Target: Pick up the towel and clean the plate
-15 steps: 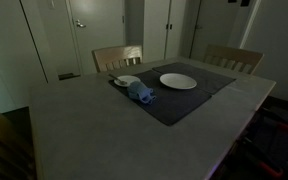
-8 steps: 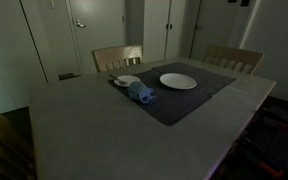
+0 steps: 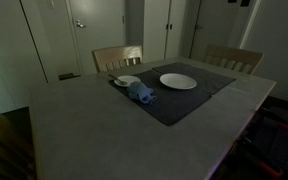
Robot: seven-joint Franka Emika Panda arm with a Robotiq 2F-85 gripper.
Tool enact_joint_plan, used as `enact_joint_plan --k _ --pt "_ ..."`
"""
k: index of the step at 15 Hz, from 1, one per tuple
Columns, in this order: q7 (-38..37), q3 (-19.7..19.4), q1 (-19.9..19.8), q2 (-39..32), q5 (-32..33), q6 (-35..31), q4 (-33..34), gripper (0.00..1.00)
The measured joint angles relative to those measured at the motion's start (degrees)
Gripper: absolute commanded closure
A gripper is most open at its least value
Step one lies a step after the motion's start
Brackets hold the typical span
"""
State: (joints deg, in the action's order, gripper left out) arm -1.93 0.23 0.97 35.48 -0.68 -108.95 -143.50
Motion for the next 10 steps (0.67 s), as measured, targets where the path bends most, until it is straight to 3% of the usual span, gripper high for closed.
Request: enact_joint_plan --k 10 --pt "-1.12 2.63 0.37 -1.76 0.0 -2.55 0.1 0.0"
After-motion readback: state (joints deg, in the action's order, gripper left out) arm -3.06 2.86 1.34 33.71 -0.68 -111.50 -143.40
